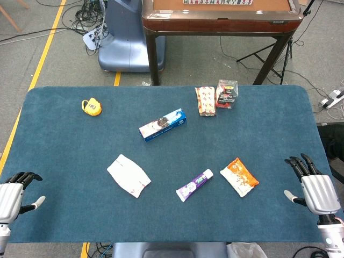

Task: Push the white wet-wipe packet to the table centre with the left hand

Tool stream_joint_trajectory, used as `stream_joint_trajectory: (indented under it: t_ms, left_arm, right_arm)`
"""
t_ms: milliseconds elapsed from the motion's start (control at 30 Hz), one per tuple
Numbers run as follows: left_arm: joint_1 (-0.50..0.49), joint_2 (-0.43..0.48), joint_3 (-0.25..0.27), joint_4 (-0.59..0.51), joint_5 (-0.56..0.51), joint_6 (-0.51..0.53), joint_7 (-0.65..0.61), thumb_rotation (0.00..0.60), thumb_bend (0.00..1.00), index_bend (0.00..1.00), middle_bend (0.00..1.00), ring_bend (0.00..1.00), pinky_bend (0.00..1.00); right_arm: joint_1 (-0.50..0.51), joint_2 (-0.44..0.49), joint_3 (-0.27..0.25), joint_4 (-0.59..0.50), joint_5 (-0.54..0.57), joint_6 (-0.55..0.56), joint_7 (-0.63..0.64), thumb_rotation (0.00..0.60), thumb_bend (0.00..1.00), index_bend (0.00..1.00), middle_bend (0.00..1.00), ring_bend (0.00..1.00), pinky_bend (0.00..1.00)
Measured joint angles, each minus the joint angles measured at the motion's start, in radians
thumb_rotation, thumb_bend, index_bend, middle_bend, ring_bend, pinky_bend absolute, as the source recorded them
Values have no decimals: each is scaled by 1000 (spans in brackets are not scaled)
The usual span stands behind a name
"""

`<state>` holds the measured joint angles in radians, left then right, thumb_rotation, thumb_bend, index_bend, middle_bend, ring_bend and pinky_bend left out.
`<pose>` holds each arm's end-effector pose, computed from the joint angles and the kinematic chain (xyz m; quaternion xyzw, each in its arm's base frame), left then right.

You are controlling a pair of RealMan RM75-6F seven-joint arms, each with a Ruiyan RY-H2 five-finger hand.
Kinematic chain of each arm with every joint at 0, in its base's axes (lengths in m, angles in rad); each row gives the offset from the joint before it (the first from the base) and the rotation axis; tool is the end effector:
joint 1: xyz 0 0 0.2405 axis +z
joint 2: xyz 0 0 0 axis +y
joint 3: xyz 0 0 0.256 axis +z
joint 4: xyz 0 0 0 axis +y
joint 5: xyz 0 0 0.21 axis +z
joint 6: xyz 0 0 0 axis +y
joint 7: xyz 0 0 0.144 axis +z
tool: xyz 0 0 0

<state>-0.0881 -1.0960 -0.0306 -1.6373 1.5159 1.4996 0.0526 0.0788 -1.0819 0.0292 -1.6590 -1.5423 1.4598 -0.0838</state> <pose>-0.3059 0.1777 0.1625 -0.6099 -0.3691 -0.3771 0.5912 -0.3031 -0.1740 0.1580 0.6291 -0.3700 0.3600 0.5811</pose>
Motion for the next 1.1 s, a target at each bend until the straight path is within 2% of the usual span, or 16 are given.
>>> stream_joint_trajectory:
  t_ms: [267, 533, 600, 667, 700, 767, 833, 1000, 1100]
  left_arm:
    - [-12, 8, 5, 12, 4, -30, -29, 600, 177, 371, 381, 303, 440]
    - [-27, 20, 4, 11, 14, -48, -78, 600, 452, 311, 349, 295, 485]
    - [-31, 20, 4, 1, 18, -51, -93, 600, 471, 308, 341, 296, 485]
    - [-37, 21, 5, -12, 22, -59, -115, 600, 404, 309, 327, 295, 484]
    - [-42, 23, 6, -22, 24, -68, -123, 600, 337, 312, 309, 288, 475]
    - [-49, 27, 8, -31, 26, -85, -121, 600, 221, 315, 252, 244, 419]
    - [-56, 29, 9, -35, 29, -92, -99, 600, 170, 296, 192, 189, 368]
    - [-85, 20, 3, -21, 47, -111, 10, 600, 113, 86, 20, 43, 252]
    - [-115, 8, -1, -8, 58, -141, 70, 600, 109, 4, 0, 1, 200]
  right_arm:
    - [0, 7, -1, 1, -3, 1, 17, 600, 11, 225, 198, 76, 468]
    - [-2, 19, 11, 1, 12, 7, 46, 600, 11, 228, 205, 77, 451]
    - [-3, 21, 13, 1, 17, 9, 54, 600, 11, 228, 206, 77, 447]
    - [-5, 25, 16, 0, 21, 12, 62, 600, 11, 227, 206, 77, 446]
    - [-5, 26, 17, 0, 22, 13, 64, 600, 11, 228, 206, 77, 445]
    - [-8, 29, 17, -1, 21, 18, 69, 600, 11, 228, 206, 77, 439]
    - [-11, 32, 17, -2, 19, 26, 75, 600, 10, 228, 206, 77, 436]
    - [-20, 39, 18, -3, 13, 44, 88, 600, 11, 228, 206, 77, 436]
    - [-26, 42, 19, -5, 11, 56, 92, 600, 11, 228, 207, 77, 436]
